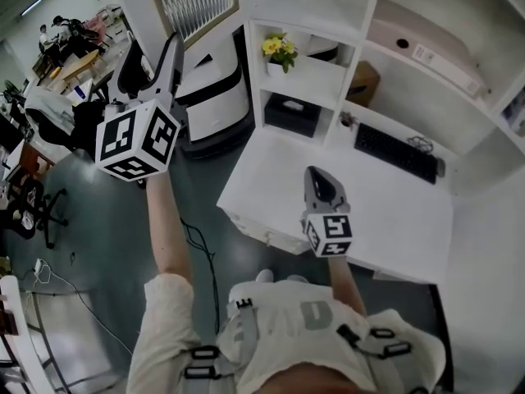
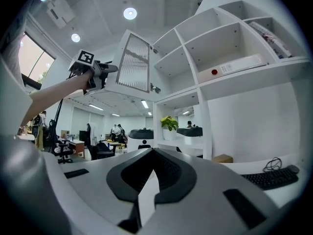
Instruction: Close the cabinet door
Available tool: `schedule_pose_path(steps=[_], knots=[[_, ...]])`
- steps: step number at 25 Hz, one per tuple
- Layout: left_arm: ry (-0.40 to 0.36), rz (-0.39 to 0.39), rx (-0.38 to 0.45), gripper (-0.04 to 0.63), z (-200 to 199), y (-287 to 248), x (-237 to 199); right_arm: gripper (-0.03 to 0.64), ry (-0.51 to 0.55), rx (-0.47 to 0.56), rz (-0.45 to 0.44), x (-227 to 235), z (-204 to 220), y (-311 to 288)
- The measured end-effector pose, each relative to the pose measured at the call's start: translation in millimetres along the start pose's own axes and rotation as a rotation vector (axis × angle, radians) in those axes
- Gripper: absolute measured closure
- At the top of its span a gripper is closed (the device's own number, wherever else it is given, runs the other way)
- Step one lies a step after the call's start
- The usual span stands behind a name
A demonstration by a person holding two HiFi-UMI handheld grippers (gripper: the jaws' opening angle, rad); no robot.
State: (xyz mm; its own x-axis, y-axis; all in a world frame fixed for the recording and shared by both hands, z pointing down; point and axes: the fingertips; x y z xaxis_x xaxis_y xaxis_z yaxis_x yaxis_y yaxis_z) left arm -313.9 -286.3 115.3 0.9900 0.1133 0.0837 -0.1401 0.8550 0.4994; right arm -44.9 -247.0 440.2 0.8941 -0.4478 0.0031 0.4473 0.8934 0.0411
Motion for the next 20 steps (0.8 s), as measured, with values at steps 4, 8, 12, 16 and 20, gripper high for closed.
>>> schedule_pose_path(steps=[4,8,12,16,20], knots=[[-0.005,0.019,0.020,0.330,-18,-10,6,0.614,-0.001,0.002,0.001,3,-2,0],[-0.001,0.012,0.026,0.330,-22,-11,6,0.614,-0.002,0.000,-0.002,6,0,0],[0.008,0.007,0.024,0.331,-22,-11,7,0.614,-0.006,-0.006,-0.004,7,4,0],[0.031,0.019,0.015,0.347,-23,-12,5,0.612,-0.003,-0.010,-0.015,4,4,-4],[0.031,0.014,0.014,0.416,-24,-9,4,0.614,-0.002,-0.013,-0.021,2,4,-6]])
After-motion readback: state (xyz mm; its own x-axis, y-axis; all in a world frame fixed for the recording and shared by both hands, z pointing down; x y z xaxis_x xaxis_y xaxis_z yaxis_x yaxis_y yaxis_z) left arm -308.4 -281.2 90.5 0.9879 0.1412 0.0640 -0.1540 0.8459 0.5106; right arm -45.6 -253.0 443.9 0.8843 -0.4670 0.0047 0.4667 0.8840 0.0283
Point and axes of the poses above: the fingertips, and each gripper's own axes: y backward along the fingers, x to its right, z out of its underside, and after that the axes turned 6 degrees about x, right-handed
